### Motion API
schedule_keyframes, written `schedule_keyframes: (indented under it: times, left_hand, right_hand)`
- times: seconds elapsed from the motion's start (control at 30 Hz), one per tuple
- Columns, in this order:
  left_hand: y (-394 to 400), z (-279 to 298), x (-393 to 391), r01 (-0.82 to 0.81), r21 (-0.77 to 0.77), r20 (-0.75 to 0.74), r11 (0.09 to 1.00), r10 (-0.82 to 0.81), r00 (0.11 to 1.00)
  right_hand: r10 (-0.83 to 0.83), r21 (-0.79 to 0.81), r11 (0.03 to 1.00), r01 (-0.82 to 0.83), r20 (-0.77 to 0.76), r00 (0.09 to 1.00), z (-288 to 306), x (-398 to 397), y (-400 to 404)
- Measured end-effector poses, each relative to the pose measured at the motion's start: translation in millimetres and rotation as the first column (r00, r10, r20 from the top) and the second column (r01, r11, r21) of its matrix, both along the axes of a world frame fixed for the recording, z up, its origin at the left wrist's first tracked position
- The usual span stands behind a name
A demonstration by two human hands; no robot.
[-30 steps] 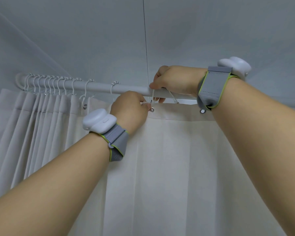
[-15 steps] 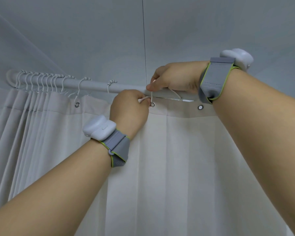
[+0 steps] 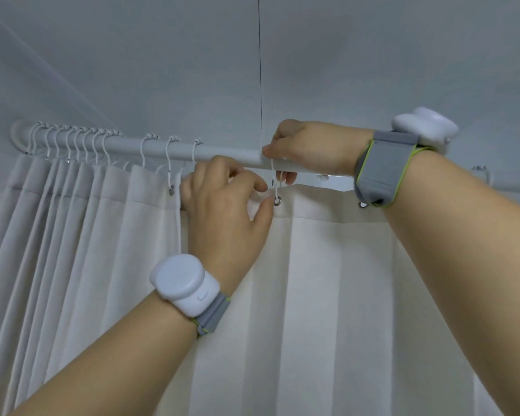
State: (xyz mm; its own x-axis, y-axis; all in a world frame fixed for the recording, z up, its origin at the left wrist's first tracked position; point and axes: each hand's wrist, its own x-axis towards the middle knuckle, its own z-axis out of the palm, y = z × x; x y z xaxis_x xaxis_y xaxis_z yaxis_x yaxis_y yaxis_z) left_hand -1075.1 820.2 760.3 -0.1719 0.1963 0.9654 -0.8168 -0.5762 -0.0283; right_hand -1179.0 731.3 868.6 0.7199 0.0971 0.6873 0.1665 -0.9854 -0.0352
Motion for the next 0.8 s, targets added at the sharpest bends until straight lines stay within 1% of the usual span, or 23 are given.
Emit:
schedule_keyframes:
  times: [0.07,0.13,0.17,0.23,0.3,0.37,0.43,0.47,0.5,0.6,0.8]
  left_hand:
    - [-1.5,0.8,-4.8,0.0,0.022,0.023,1.0,-0.001,1.0]
    - [-4.4,6.5,-9.1,0.049,0.095,-0.069,0.994,-0.042,0.997]
    - [-6.5,9.2,-10.4,0.093,0.118,-0.137,0.989,-0.077,0.988]
    - [-12.3,12.8,-10.8,0.256,0.091,-0.223,0.962,-0.231,0.947]
    - [-17.6,13.0,-10.9,0.45,-0.008,-0.292,0.893,-0.433,0.853]
    - [-22.2,12.5,-10.2,0.617,-0.126,-0.369,0.777,-0.614,0.697]
    - [-24.9,11.7,-8.4,0.716,-0.233,-0.398,0.658,-0.736,0.547]
    - [-25.3,11.2,-8.3,0.736,-0.265,-0.399,0.624,-0.765,0.505]
    - [-24.7,10.6,-8.3,0.744,-0.282,-0.398,0.605,-0.78,0.483]
    - [-21.7,8.6,-7.2,0.747,-0.293,-0.402,0.597,-0.786,0.47]
    - [-20.6,8.9,-5.7,0.754,-0.235,-0.39,0.614,-0.77,0.505]
  right_hand:
    - [-0.005,-0.014,1.0,0.005,0.016,1.0,0.0,0.4,-1.7]
    - [-0.022,-0.04,0.999,0.023,0.037,0.999,-1.1,0.2,-3.2]
    - [-0.021,-0.068,0.997,0.024,0.046,0.999,-1.9,0.6,-3.3]
    - [-0.019,-0.128,0.991,0.026,0.055,0.998,-3.0,0.4,-4.0]
    - [-0.035,-0.153,0.987,0.043,0.05,0.998,-3.9,-1.3,-5.3]
    - [-0.073,-0.184,0.979,0.083,0.061,0.995,-4.6,-3.5,-6.2]
    - [-0.145,-0.235,0.958,0.167,0.107,0.984,-4.9,-1.8,-6.3]
    - [-0.184,-0.251,0.944,0.215,0.141,0.973,-5.2,-0.4,-6.1]
    - [-0.212,-0.257,0.933,0.25,0.167,0.963,-5.6,1.5,-5.2]
    - [-0.227,-0.238,0.935,0.262,0.165,0.96,-4.5,6.6,-3.2]
    - [-0.13,-0.206,0.967,0.151,0.111,0.985,1.1,4.1,-6.1]
